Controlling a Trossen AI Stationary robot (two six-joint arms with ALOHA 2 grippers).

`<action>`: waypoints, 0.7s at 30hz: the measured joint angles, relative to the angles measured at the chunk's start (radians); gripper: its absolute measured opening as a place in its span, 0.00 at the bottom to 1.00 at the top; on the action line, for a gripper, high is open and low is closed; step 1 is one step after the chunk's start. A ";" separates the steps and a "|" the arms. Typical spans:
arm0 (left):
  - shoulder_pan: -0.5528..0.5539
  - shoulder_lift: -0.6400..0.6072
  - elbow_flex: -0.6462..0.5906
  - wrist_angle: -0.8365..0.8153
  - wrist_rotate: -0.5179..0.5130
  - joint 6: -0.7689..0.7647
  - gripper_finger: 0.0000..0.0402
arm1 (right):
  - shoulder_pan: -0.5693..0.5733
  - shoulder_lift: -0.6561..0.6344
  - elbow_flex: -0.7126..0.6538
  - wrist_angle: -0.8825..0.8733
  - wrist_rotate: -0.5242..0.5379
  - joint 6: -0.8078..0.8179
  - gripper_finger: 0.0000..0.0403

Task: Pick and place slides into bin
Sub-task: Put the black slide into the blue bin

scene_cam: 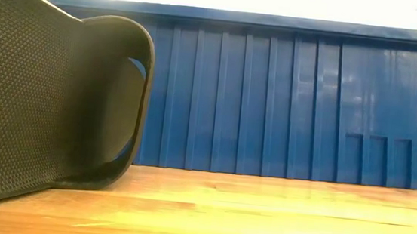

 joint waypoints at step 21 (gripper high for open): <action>0.495 0.011 0.283 0.000 -0.420 1.123 0.01 | -0.012 0.007 0.001 0.741 -0.108 -0.308 0.43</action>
